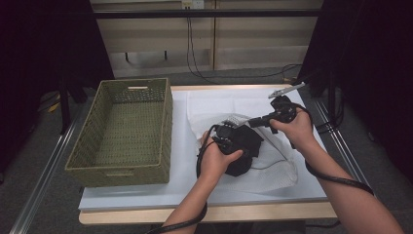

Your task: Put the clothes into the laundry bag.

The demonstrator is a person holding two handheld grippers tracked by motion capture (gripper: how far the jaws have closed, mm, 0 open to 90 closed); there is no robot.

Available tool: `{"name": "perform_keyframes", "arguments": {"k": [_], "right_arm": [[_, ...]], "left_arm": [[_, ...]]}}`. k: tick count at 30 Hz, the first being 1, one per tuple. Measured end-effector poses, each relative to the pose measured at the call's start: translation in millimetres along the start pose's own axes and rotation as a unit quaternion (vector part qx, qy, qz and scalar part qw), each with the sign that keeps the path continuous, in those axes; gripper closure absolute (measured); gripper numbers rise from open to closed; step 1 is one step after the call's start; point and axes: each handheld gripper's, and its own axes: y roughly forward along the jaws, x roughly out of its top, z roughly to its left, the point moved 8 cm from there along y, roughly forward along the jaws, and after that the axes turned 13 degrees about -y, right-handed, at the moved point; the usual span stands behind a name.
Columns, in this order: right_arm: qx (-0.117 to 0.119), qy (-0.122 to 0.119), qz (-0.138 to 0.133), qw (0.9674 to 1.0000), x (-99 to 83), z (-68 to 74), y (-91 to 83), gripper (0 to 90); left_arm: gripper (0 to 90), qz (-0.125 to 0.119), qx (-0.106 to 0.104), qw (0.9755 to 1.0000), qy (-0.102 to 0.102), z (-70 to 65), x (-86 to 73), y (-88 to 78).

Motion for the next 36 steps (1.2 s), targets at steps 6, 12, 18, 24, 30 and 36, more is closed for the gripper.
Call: {"name": "perform_keyframes", "arguments": {"k": [6, 12, 18, 24, 30, 36], "right_arm": [[-0.004, 0.002, 0.004, 1.0000, -1.5, 0.0, 0.9, 89.9], [-0.005, -0.001, 0.003, 1.0000, -1.8, -0.5, 0.5, 89.9], [-0.003, 0.000, 0.005, 1.0000, -2.1, -0.5, 2.3, 89.9], [-0.005, 0.000, 0.003, 1.0000, 1.6, 0.1, 0.3, 89.9], [-0.007, 0.000, -0.001, 1.0000, 4.3, 0.0, -0.7, 89.9], [-0.014, 0.002, -0.001, 0.9999, 2.6, -2.4, -3.1, 89.9]], "left_arm": [[9.1, 0.027, 0.008, 0.9991, 0.032, 0.8, -7.9, -8.4], [8.0, 0.032, 0.009, 0.9990, 0.029, 1.5, -12.4, -11.5], [6.7, 0.043, 0.010, 0.9983, 0.039, 0.8, -16.9, -13.7], [5.6, 0.058, 0.021, 0.9969, 0.049, 0.9, -24.4, -7.3], [6.1, 0.064, 0.028, 0.9962, 0.052, 1.7, -28.5, -2.8], [6.9, 0.065, 0.033, 0.9961, 0.049, 3.7, -31.7, 1.4]]}}
